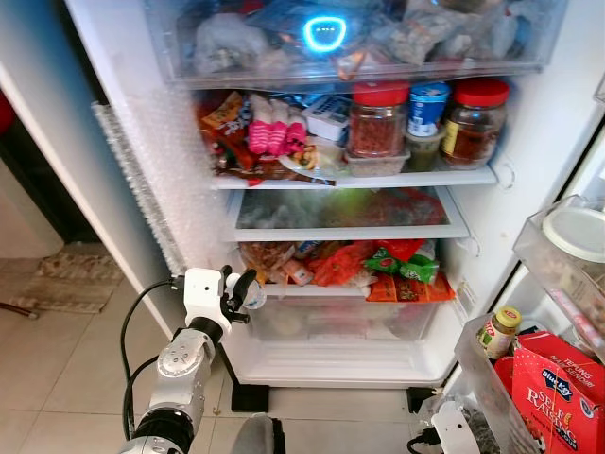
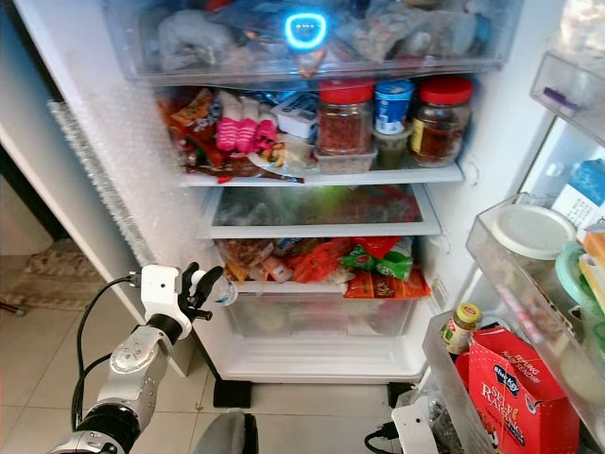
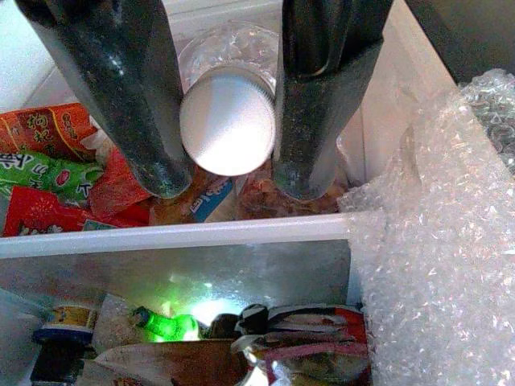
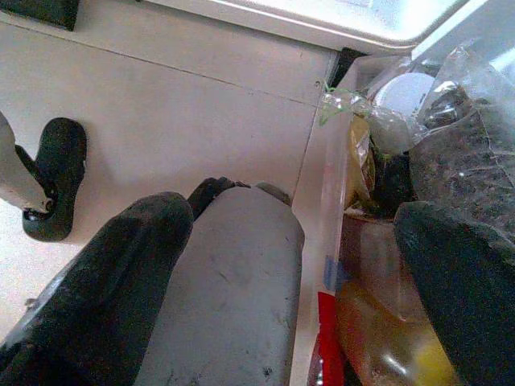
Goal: Restocking fridge
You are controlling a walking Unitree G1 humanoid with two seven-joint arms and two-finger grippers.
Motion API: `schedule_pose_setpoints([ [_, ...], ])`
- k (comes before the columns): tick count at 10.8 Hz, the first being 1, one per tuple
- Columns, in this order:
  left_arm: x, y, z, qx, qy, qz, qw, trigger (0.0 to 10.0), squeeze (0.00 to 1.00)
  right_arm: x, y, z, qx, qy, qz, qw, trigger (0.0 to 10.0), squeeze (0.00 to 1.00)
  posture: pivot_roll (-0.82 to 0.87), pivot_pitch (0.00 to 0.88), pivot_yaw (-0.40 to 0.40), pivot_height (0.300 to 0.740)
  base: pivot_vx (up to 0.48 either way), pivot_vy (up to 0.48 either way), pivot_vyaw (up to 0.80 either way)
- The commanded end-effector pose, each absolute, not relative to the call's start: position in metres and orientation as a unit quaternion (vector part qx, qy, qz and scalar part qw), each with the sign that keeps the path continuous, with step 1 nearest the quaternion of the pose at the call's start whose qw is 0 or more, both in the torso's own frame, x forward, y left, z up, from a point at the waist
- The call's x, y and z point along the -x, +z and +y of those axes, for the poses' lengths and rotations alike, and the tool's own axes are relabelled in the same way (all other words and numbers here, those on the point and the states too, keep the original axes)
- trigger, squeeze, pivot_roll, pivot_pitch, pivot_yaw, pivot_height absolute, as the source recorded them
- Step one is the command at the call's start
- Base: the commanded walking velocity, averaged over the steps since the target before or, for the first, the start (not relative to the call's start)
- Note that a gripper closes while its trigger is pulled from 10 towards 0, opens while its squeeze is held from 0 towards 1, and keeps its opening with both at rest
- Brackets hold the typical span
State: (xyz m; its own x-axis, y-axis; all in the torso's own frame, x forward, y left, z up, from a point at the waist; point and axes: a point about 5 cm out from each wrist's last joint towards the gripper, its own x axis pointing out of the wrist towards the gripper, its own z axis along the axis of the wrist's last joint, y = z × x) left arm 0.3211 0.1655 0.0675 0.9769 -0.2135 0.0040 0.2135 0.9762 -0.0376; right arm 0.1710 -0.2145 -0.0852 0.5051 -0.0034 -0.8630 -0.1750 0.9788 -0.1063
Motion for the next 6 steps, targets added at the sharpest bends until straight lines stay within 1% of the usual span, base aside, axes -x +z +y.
schedule_pose_setpoints([
  [1, -0.3241, 0.074, 0.1665, 0.004, -0.111, -0.012, 0.994, 10.0, 0.0, -0.1754, -0.0835, -0.2127, 0.091, 0.053, 0.489, 0.866, 10.0, 0.0, 0.05, 0.0, 0.06, 0.634, 0.244, 0.0, 0.0],
  [6, -0.3245, 0.0783, 0.1633, -0.001, -0.117, -0.023, 0.993, 10.0, 0.0, -0.1768, -0.0824, -0.2125, 0.082, 0.042, 0.474, 0.876, 10.0, 0.0, 0.05, 0.0, 0.06, 0.634, 0.268, 0.0, 0.0],
])
